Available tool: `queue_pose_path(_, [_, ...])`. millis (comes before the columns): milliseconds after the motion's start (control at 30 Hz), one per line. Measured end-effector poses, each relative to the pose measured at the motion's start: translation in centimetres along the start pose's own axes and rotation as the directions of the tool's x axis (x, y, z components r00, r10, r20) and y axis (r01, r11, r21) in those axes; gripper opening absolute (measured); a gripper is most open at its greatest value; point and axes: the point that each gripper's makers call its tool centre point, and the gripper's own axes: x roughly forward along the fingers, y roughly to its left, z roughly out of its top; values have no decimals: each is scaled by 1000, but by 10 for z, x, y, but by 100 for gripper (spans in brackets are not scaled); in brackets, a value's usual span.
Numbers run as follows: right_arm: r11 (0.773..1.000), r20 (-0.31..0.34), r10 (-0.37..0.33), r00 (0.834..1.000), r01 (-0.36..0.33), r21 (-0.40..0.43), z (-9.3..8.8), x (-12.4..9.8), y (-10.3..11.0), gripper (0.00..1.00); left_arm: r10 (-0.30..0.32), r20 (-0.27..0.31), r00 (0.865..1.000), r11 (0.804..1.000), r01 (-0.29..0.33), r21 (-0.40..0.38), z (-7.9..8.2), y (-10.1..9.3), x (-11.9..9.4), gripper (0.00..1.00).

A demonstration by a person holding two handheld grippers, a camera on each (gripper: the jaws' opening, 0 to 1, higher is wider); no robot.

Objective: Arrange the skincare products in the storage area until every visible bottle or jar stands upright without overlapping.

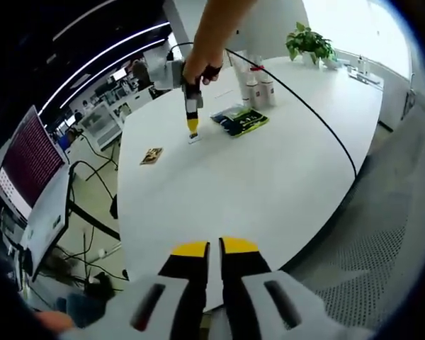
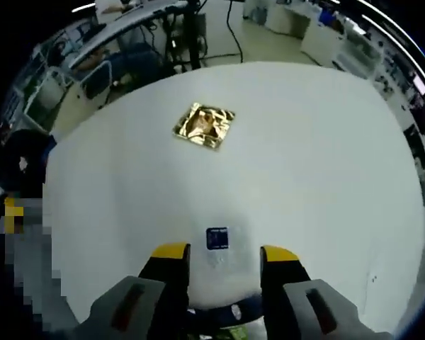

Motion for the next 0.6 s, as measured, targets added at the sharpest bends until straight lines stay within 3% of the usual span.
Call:
queue_pose_path(67, [1000, -20, 0, 1000, -1, -27, 0, 5, 1, 46, -3, -6, 1000, 1000, 3, 5, -1, -1, 0, 0])
queue_pose_path(233, [997, -71, -5, 997, -1, -81, -8, 14, -2, 42, 0, -6, 1000, 1000, 0, 4, -1, 0, 1, 0])
queue_pose_path(333, [997, -31, 32, 999, -34, -67, -8, 16, 1, 40, 5, -5, 1000, 1000, -5, -1, -1, 1, 0, 0])
queue_pose_path(600, [990, -73, 44, 996, -53, -129, -24, 12, -2, 40, 10, -3, 1000, 1000, -10, -5, -1, 3, 0, 0])
